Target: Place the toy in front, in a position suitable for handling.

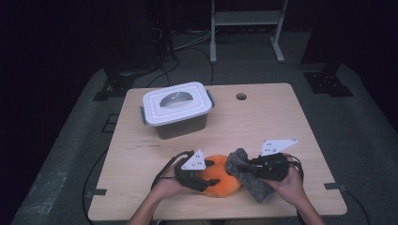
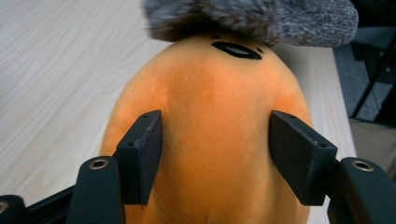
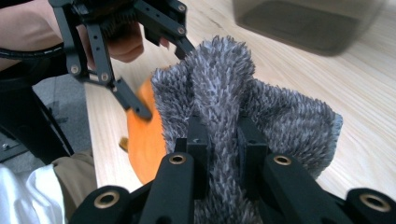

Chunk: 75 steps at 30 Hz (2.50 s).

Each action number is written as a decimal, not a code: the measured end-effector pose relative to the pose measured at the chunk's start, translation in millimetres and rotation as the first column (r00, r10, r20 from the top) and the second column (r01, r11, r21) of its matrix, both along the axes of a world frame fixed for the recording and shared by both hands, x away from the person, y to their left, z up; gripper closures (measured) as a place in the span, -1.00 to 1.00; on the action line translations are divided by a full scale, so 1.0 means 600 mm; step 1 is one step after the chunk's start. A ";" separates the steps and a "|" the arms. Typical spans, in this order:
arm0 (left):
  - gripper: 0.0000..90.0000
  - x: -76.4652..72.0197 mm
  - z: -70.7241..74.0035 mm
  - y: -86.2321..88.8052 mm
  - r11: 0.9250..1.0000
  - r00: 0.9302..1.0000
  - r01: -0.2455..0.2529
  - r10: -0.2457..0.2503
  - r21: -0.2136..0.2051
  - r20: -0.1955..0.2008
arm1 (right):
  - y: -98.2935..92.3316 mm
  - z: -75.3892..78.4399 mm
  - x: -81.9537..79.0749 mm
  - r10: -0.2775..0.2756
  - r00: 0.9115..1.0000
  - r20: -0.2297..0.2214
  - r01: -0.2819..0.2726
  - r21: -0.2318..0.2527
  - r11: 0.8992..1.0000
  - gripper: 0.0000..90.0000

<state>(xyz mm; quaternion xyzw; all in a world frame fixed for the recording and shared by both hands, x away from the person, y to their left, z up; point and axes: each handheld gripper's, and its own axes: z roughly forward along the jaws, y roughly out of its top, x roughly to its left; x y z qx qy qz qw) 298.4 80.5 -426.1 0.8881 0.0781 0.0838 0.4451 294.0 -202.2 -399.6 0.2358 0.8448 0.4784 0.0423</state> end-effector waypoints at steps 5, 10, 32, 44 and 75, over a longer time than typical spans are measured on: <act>-0.62 -0.001 0.020 -0.010 1.000 0.999 -0.011 0.010 0.008 0.042 | 0.026 -0.010 -0.002 0.030 1.000 0.001 -0.030 -0.044 0.999 0.74; -0.45 0.001 0.003 -0.017 0.999 0.999 -0.010 0.007 0.042 0.049 | 0.021 -0.013 -0.001 0.029 1.000 0.003 -0.029 -0.052 0.998 0.74; 0.00 -0.006 0.003 -0.014 0.999 0.996 -0.035 0.034 0.017 0.088 | 0.002 -0.014 0.005 0.004 1.000 -0.031 -0.005 -0.033 0.999 0.74; -0.06 -0.008 0.012 -0.037 0.999 0.993 -0.011 0.015 -0.034 0.115 | -0.007 -0.007 0.016 -0.029 0.999 -0.032 0.029 -0.004 1.000 0.74; -0.14 0.000 0.013 -0.023 0.998 0.998 -0.044 0.042 0.043 0.057 | 0.015 -0.009 -0.005 0.027 1.000 0.001 -0.027 -0.044 0.999 0.74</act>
